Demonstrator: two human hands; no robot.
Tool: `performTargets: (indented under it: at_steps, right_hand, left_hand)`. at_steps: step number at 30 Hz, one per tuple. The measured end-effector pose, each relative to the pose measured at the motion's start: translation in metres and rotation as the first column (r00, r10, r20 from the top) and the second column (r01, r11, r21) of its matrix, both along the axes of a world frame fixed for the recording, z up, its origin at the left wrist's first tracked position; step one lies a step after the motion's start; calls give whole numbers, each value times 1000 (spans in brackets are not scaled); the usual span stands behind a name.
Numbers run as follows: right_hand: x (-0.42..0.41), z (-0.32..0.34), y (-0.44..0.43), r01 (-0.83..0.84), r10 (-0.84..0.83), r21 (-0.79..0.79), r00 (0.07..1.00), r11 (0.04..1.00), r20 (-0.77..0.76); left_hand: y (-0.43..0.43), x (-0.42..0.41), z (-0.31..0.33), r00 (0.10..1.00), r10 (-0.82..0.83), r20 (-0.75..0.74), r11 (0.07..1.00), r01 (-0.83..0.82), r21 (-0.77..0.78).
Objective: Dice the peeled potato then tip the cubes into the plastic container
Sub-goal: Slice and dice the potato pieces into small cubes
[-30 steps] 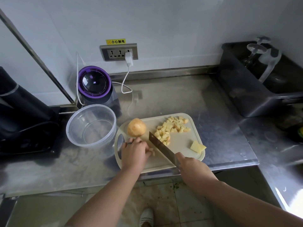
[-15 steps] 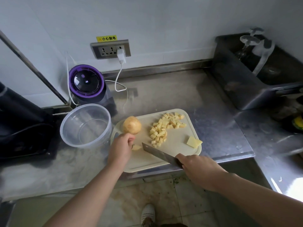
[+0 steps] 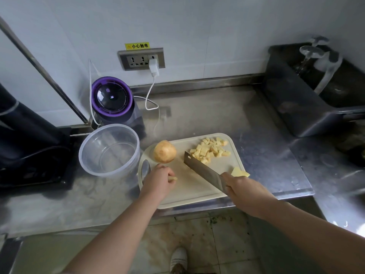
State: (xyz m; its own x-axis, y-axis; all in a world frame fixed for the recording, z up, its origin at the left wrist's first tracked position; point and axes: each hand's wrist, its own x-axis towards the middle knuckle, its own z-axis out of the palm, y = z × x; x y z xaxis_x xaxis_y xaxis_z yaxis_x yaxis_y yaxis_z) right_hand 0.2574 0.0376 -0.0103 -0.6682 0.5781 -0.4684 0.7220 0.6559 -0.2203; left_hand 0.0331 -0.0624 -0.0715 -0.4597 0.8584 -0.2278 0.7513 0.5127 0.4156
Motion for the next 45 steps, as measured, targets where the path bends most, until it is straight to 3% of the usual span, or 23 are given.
performTargets:
  at_steps: [5,11,15,38,45]
  right_hand:
    - [-2,1,-6,6,-6,7,1000,1000,-13]
    - [-2,4,-18,7,-7,22,1000,1000,21]
    - [-2,6,-29,-32,31,10,999,999,37]
    - [-11,-1,-56,-22,29,-99,997,995,70]
    - [-5,6,-38,19,-15,-49,997,999,80]
  left_hand:
    - [7,29,-2,1000,-17,-14,998,18,60]
    - [0,35,-5,960,107,258,988,-132,80]
    - [-5,31,-9,941,148,304,976,-188,107]
    - [-10,36,-12,993,92,68,963,-106,248]
    - [-10,38,-11,991,78,110,974,-99,205]
